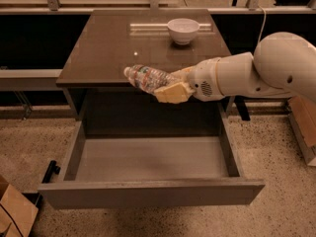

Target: Place water bottle into top drawer

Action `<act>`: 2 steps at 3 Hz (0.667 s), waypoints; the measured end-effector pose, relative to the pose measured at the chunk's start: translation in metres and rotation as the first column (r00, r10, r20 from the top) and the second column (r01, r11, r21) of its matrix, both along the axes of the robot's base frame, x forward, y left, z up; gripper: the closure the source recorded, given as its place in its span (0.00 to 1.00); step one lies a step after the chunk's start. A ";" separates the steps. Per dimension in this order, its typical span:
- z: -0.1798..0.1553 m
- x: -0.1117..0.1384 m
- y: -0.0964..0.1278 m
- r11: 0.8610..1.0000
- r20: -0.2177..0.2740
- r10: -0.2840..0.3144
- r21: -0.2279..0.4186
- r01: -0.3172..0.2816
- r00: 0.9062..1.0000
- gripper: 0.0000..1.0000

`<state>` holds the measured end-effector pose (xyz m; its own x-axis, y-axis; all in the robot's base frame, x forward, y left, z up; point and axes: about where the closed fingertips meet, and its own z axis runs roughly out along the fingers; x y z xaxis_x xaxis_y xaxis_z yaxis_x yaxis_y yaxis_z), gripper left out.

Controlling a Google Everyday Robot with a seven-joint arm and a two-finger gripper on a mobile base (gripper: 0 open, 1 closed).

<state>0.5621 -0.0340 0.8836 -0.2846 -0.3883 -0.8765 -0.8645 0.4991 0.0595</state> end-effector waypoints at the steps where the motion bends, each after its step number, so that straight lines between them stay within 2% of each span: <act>1: -0.009 -0.029 -0.002 0.992 -0.032 0.127 -0.012 -0.127 0.991 1.00; 2: -0.030 -0.066 -0.002 0.964 -0.107 0.261 -0.022 -0.264 0.959 1.00</act>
Offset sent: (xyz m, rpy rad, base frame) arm -0.1100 -0.0108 -0.0536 -0.0620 0.1928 0.4269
